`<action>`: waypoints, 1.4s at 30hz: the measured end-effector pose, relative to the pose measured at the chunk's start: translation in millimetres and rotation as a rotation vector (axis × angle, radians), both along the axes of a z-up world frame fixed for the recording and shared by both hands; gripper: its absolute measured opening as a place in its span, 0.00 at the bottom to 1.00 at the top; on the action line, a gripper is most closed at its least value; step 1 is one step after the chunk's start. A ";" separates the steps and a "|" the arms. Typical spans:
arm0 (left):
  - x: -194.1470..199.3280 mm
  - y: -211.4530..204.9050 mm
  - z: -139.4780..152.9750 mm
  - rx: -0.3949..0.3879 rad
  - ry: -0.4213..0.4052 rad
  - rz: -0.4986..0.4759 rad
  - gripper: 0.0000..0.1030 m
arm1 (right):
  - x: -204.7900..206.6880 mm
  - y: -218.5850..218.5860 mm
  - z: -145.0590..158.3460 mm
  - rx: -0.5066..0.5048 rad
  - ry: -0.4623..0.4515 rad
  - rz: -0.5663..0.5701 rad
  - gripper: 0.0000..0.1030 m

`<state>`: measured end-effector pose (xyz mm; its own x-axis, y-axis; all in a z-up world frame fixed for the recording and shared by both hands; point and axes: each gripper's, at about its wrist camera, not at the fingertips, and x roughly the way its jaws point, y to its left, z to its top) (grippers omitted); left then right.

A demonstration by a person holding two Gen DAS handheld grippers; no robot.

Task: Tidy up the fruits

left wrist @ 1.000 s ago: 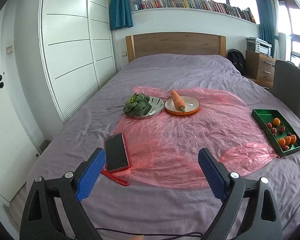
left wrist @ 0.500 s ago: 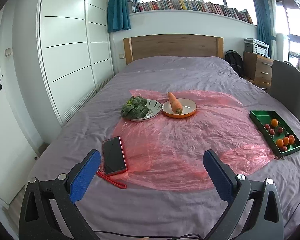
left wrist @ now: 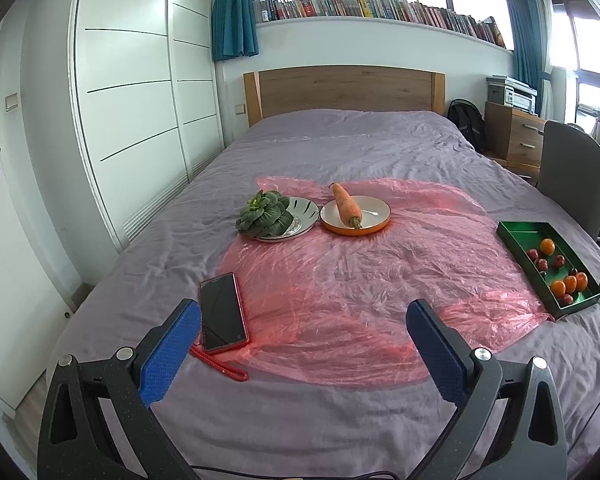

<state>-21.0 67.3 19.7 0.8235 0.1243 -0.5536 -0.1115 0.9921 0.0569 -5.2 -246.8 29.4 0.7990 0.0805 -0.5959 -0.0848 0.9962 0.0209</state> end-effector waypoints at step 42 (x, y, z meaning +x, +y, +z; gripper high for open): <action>23.5 -16.9 -19.8 0.005 0.069 -0.057 0.98 | 14.5 -4.6 -44.8 -0.022 0.100 -0.045 1.00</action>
<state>2.4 50.4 -0.1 0.7890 0.0814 -0.6089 -0.0507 0.9964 0.0675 9.4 -251.4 -15.4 0.7379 0.0317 -0.6741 -0.0387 0.9992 0.0047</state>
